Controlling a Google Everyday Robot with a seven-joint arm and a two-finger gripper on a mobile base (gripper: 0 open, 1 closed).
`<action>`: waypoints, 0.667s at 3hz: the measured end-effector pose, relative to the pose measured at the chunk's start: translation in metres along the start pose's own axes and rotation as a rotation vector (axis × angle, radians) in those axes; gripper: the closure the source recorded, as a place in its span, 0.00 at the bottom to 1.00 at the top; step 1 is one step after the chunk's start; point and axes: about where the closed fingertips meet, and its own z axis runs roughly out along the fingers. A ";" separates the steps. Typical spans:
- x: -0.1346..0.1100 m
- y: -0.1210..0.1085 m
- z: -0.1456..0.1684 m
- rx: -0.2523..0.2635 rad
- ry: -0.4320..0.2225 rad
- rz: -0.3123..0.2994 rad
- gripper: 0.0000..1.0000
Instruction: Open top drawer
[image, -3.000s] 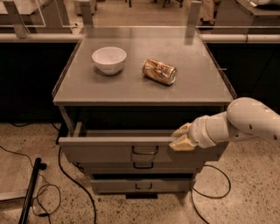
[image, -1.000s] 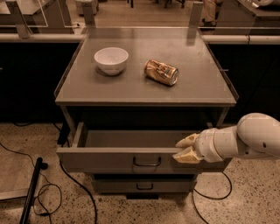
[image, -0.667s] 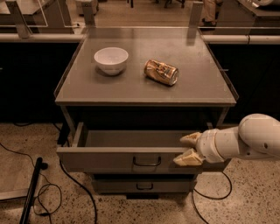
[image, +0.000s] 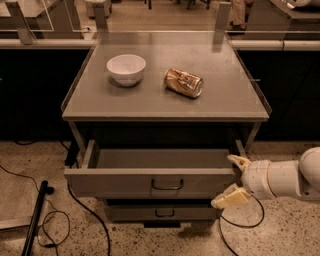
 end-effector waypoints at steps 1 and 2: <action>0.020 0.013 -0.017 0.010 -0.020 0.019 0.41; 0.014 0.012 -0.022 0.010 -0.020 0.019 0.65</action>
Offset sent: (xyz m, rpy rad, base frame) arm -0.0964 -0.0799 -0.0106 0.0997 -0.0191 -0.1136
